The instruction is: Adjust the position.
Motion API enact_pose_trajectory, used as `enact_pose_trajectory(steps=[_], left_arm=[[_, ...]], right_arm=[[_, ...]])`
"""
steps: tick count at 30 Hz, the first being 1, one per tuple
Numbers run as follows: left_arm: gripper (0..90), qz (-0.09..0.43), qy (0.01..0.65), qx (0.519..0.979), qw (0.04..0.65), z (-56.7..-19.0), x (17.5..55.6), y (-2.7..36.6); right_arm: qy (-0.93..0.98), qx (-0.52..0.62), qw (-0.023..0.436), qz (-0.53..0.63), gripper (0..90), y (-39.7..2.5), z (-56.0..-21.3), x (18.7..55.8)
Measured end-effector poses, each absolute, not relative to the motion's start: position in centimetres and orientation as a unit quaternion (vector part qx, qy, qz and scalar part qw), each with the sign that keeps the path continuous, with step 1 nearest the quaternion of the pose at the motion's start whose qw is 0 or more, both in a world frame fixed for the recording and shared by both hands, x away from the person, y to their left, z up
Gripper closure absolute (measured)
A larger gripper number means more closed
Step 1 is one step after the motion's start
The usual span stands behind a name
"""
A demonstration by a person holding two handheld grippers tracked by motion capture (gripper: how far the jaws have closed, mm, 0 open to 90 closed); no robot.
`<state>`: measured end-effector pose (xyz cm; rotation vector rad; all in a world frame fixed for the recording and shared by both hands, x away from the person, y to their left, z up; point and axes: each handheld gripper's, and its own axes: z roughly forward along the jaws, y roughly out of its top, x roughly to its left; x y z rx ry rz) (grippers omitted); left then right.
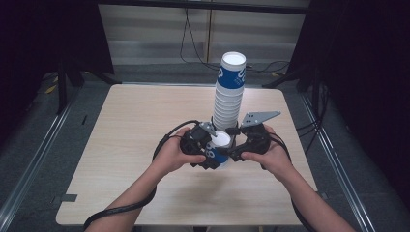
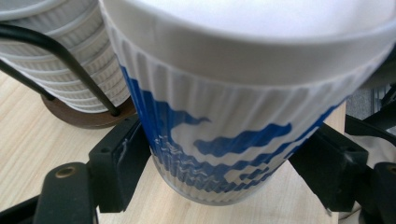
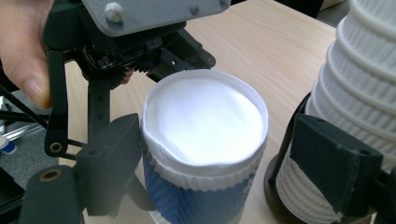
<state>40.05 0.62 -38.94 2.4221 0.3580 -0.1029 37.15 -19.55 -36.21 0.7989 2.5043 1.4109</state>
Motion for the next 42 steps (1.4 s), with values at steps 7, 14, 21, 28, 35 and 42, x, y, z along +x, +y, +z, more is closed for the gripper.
enact_pose_trajectory(steps=[7, 14, 21, 28, 35, 42], left_arm=[[22.6, -0.041, 0.131, 0.932, 0.335, -39.08, 39.89, 0.37], [22.6, -0.043, 0.130, 0.931, 0.338, -39.16, 39.85, 0.22], [22.6, -0.043, 0.125, 0.933, 0.336, -39.20, 39.83, 0.15], [22.7, -0.044, 0.128, 0.933, 0.334, -39.22, 39.85, 0.21], [22.7, -0.047, 0.123, 0.940, 0.315, -39.33, 40.00, 0.16], [22.7, -0.042, 0.117, 0.949, 0.290, -39.08, 40.17, 0.32]], right_arm=[[0.839, 0.264, 0.066, 0.471, 18.5, -19.39, -36.78, 37.10], [0.840, 0.259, 0.062, 0.472, 21.3, -19.34, -36.86, 37.09], [0.842, 0.258, 0.059, 0.470, 21.8, -19.21, -37.05, 37.13], [0.844, 0.258, 0.059, 0.467, 21.8, -19.17, -37.01, 37.10], [0.847, 0.256, 0.053, 0.463, 21.7, -19.34, -37.24, 37.09], [0.850, 0.252, 0.052, 0.459, 21.3, -19.33, -37.18, 36.98]])
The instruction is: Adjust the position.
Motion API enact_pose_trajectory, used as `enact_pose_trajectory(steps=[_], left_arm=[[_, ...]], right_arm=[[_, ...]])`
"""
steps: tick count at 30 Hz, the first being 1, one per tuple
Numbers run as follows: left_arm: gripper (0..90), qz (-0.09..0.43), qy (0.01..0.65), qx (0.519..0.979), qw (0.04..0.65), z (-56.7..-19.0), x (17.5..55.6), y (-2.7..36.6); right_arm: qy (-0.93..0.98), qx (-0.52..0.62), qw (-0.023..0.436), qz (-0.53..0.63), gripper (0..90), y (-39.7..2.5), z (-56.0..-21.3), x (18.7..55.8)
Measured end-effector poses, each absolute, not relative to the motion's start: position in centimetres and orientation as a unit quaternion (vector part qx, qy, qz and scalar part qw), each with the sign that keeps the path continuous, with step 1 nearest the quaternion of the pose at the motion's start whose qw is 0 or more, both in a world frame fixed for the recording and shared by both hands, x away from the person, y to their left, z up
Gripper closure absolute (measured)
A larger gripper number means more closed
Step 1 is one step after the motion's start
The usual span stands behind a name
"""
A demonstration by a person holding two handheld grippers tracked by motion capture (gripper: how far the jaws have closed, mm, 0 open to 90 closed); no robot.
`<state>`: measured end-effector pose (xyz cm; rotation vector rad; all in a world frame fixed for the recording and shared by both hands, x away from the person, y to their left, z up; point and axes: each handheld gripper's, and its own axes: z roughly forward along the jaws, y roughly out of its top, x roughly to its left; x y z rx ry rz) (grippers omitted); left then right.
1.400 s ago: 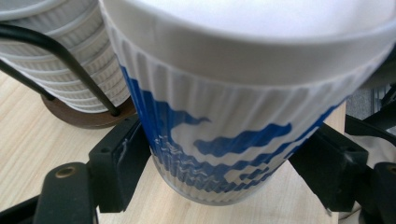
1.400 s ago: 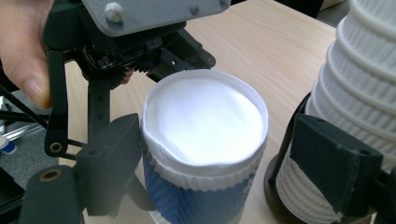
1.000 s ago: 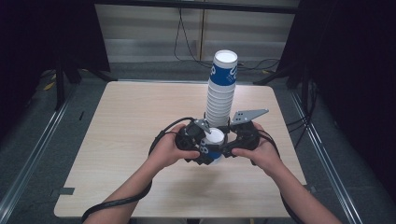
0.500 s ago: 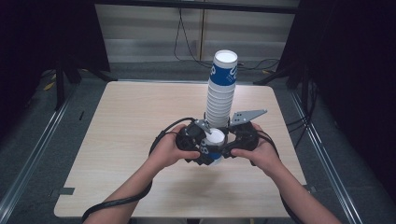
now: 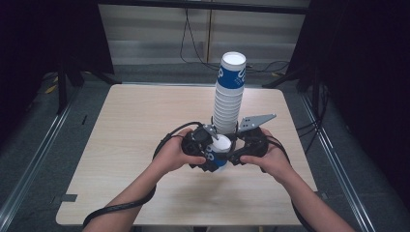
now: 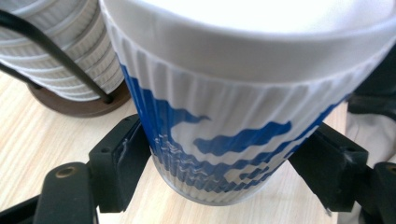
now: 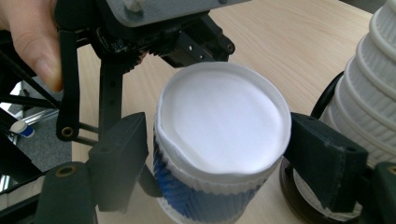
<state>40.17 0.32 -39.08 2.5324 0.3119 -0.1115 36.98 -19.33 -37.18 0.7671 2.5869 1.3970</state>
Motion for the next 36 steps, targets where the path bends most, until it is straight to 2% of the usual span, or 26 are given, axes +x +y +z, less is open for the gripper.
enact_pose_trajectory(steps=[10, 32, 36], left_arm=[[22.7, -0.046, 0.084, 0.969, 0.229, -38.9, 40.0, 0.0], [22.7, -0.042, 0.045, 0.984, 0.169, -38.3, 39.9, -1.0], [22.7, -0.038, 0.042, 0.985, 0.166, -38.1, 39.9, -1.1]], right_arm=[[0.862, 0.242, 0.042, 0.445, 20.9, -19.3, -37.2, 36.9], [0.877, 0.224, 0.028, 0.425, 21.2, -19.1, -37.9, 36.8], [0.877, 0.215, 0.025, 0.429, 26.4, -19.0, -38.0, 36.8]])
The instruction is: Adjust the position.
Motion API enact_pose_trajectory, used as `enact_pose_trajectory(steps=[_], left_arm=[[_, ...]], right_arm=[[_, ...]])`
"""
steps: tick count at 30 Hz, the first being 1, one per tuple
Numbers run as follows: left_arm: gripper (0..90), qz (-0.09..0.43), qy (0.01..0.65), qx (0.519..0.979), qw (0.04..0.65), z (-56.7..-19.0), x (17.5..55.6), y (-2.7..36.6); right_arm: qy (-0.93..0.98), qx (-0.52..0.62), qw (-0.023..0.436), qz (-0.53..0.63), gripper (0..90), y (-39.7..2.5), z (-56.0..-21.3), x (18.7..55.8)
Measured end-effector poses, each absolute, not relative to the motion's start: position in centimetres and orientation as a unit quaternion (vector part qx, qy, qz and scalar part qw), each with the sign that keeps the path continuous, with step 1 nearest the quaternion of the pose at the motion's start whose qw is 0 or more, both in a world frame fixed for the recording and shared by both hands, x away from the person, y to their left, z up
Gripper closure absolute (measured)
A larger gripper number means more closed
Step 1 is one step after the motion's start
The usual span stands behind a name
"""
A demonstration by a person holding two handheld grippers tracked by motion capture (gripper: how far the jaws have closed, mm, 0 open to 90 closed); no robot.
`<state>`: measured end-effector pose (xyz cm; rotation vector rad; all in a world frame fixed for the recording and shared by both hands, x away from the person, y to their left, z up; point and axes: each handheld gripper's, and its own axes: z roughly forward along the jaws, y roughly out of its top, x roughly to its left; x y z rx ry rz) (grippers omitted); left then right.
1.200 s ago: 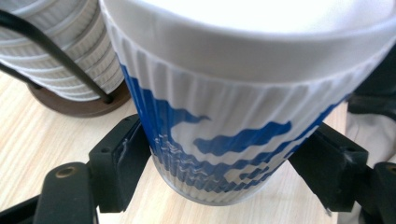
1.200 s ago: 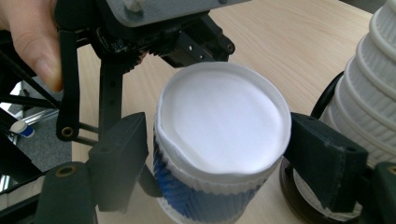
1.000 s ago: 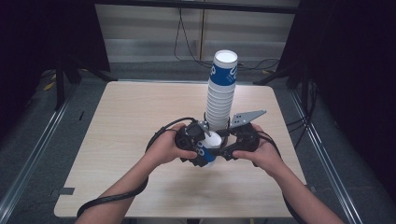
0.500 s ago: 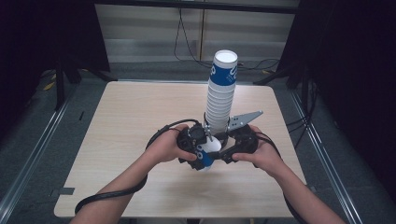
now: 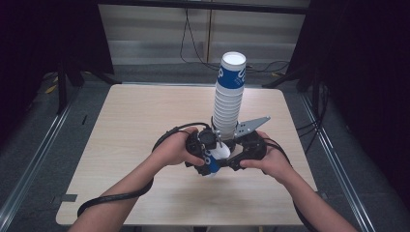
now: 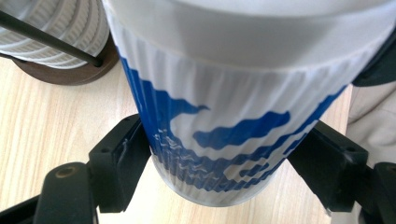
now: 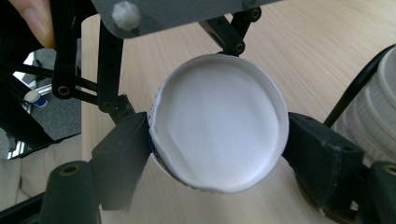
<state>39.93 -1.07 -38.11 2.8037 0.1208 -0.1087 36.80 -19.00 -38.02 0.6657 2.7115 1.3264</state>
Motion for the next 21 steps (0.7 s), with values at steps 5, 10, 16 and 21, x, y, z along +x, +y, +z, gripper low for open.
enact_pose_trajectory(steps=[5, 10, 16, 21], left_arm=[[22.7, -0.034, 0.025, 0.989, 0.144, -37.8, 40.0, -1.2], [22.0, -0.033, 0.023, 0.987, 0.153, -37.8, 40.0, -0.9], [18.2, -0.055, 0.073, 0.971, 0.223, -38.1, 40.7, 0.6], [15.9, -0.069, 0.087, 0.953, 0.282, -38.9, 41.0, 2.1]], right_arm=[[0.876, 0.212, 0.022, 0.433, 27.8, -18.9, -38.1, 36.8], [0.875, 0.205, 0.018, 0.438, 28.7, -19.0, -38.2, 36.7], [0.869, 0.205, 0.033, 0.448, 29.0, -19.6, -38.0, 36.6], [0.858, 0.215, 0.037, 0.464, 29.0, -20.2, -38.0, 36.5]])
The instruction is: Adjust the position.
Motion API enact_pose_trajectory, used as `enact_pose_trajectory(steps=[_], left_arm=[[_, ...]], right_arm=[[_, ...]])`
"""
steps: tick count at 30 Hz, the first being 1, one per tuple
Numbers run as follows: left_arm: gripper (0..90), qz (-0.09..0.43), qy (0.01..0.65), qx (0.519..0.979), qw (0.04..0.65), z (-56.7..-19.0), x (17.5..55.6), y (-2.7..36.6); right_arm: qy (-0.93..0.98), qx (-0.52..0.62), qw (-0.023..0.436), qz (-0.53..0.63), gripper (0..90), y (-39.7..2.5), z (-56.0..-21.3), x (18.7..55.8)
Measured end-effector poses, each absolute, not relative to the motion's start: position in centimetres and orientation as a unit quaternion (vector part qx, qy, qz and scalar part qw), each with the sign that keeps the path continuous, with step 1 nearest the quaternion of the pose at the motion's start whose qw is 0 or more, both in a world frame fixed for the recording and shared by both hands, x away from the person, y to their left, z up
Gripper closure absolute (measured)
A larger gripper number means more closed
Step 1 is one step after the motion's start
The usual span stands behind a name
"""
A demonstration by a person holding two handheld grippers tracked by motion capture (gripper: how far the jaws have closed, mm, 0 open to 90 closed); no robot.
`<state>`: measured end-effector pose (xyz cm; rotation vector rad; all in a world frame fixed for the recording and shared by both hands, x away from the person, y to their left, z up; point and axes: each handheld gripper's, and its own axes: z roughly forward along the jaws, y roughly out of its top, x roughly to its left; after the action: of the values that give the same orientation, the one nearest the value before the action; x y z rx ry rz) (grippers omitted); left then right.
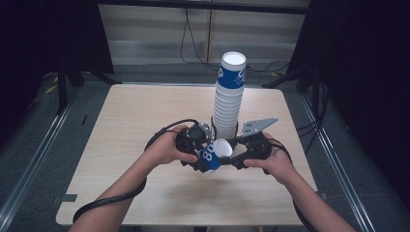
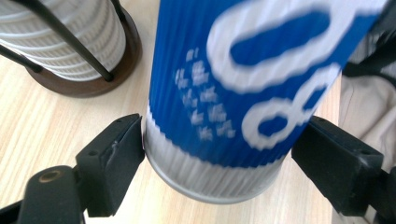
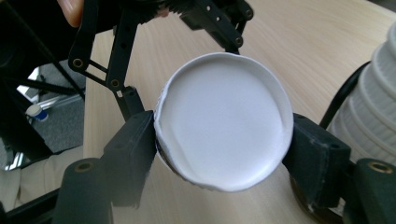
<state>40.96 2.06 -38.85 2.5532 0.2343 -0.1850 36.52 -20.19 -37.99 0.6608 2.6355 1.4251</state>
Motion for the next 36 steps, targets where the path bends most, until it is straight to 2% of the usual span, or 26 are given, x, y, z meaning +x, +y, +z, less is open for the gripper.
enact_pose_trajectory(steps=[23, 32, 33, 36], left_arm=[[16.0, -0.066, 0.119, 0.915, 0.380, -41.4, 41.0, 5.0], [16.1, -0.063, 0.128, 0.903, 0.405, -42.1, 40.5, 5.3], [16.1, -0.050, 0.132, 0.910, 0.389, -41.9, 40.4, 5.5], [16.0, -0.065, 0.136, 0.897, 0.416, -42.2, 40.6, 5.7]], right_arm=[[0.838, 0.237, 0.044, 0.489, 28.9, -21.5, -38.1, 36.6], [0.838, 0.237, 0.048, 0.489, 28.9, -21.4, -37.9, 36.8], [0.839, 0.238, 0.047, 0.487, 28.9, -21.4, -37.9, 36.8], [0.841, 0.237, 0.048, 0.484, 28.8, -21.3, -38.0, 36.6]])
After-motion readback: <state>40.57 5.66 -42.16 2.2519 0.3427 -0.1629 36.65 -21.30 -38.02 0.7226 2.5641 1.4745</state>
